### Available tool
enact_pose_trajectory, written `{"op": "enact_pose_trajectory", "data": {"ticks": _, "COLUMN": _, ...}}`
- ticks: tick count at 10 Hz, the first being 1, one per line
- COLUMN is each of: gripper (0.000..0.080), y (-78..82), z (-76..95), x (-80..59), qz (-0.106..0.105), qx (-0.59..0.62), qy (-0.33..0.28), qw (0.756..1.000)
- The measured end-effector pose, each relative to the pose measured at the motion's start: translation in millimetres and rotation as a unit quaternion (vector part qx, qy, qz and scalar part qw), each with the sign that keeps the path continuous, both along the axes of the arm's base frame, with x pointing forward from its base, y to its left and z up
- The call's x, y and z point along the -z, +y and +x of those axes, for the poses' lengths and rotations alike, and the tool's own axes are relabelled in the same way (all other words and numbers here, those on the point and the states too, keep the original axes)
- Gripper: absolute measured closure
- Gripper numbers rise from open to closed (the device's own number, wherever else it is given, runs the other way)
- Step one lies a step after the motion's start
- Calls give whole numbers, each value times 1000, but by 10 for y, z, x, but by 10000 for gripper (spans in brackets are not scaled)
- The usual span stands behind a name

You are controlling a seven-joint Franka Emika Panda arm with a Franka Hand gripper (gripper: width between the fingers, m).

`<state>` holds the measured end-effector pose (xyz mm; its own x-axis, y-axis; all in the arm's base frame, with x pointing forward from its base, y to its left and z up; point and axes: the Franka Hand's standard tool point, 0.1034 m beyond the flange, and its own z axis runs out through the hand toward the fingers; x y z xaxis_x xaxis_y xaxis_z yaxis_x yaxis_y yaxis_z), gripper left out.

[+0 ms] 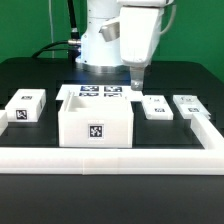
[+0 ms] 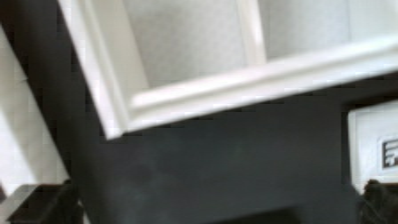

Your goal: Assemble cabinet

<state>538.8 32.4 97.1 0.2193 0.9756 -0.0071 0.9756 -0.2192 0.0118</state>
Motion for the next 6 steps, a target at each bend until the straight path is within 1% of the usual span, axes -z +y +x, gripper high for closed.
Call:
{"op": "enact_pose_trajectory", "data": {"ticks": 1, "gripper": 1, "y": -108, "z": -51, "x": 45, "qz": 0, "qx": -51, "qy": 4, "qw": 999}}
{"op": "enact_pose_trajectory", "data": {"ticks": 2, "gripper": 1, "y": -258, "z": -110, "x": 91, "qz": 0, "qx": -90, "qy": 8, "qw": 996}}
{"op": "enact_pose_trajectory", "data": {"ticks": 6, "gripper": 1, "y": -283, "z": -130, "x": 100, "qz": 1, "qx": -78, "qy": 12, "qw": 997}}
